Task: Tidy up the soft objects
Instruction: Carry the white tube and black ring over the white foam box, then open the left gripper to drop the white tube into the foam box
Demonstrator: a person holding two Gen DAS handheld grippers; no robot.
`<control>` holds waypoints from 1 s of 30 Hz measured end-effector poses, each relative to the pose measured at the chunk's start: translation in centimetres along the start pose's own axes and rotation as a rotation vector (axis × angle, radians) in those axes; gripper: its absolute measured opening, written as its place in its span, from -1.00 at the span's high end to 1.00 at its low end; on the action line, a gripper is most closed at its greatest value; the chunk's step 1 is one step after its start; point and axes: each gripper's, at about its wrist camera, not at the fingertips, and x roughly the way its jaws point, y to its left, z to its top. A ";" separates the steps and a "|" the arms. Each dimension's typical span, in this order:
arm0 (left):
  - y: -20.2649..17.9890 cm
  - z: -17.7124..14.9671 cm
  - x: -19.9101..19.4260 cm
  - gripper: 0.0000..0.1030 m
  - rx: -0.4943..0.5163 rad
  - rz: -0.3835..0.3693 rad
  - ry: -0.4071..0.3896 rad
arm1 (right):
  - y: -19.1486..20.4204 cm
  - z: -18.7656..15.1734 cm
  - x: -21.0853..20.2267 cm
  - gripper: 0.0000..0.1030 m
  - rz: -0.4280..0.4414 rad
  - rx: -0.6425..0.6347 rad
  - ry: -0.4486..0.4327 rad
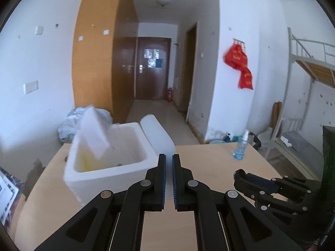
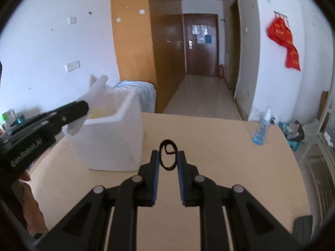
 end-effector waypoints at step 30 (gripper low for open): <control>6.8 1.8 9.3 0.89 -0.019 0.041 0.099 | 5.8 3.1 3.6 0.61 0.093 -0.086 0.001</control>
